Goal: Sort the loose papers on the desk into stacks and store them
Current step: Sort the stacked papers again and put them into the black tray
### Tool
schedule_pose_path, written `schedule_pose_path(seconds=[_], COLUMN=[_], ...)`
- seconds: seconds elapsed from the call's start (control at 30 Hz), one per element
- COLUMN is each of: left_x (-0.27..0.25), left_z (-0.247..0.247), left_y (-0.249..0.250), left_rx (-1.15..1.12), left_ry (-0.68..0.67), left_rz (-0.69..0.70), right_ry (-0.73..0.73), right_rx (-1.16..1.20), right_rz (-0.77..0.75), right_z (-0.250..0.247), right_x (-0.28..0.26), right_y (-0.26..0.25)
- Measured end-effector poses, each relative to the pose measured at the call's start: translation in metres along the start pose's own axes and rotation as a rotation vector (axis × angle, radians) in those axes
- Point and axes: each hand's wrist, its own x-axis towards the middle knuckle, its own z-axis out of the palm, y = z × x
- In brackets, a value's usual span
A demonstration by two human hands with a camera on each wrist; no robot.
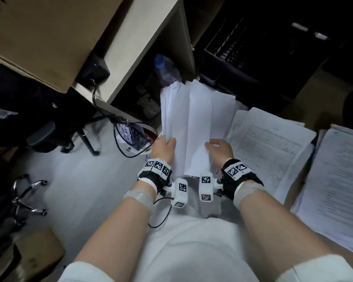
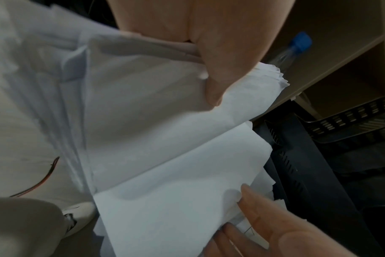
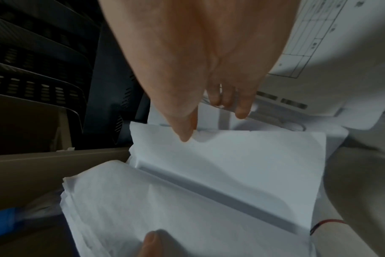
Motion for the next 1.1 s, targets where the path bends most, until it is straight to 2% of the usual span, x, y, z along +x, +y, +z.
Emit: schedule_pose_path(seconds=[0.13,0.27,0.33,0.4,0.5,0.6,0.67,0.77,0.9,1.03,1.1], left_x=[0.018,0.033,0.035,0.036,0.040,0.044,0.043,0.041,0.038,0.031,0.029], left_z=[0.004,0.006,0.009,0.012,0.012,0.008,0.006,0.005,0.003,-0.003,-0.009], left_y=[-0.002,-0.006,-0.007,-0.011,-0.015,-0.017,-0.016,-0.016,-0.011,-0.008,-0.006], left_rx=[0.065,0.144,0.151,0.172,0.157,0.153,0.150,0.131,0.096,-0.024,-0.048], left_ry=[-0.088,-0.114,-0.144,-0.174,-0.210,-0.221,-0.227,-0.241,-0.252,-0.260,-0.270], left_rz=[-0.036,0.031,0.029,0.044,0.076,0.083,0.068,0.030,0.030,-0.012,-0.034], right_ry=[0.088,0.161,0.189,0.206,0.095,-0.024,-0.039,0.025,0.258,0.264,0.361], right_rx=[0.040,0.201,0.219,0.169,0.124,0.064,0.024,0.058,0.100,0.029,-0.047], right_rz=[0.060,0.105,0.049,-0.094,-0.226,-0.256,-0.262,-0.240,-0.121,0.033,0.055], right_z=[0.015,0.033,0.040,0.046,0.058,0.067,0.065,0.058,0.048,0.039,0.038], right_x=[0.003,0.003,-0.002,-0.009,-0.020,-0.022,-0.022,-0.024,-0.023,-0.018,-0.018], right_y=[-0.007,-0.010,-0.012,-0.014,-0.018,-0.019,-0.020,-0.021,-0.011,0.006,0.010])
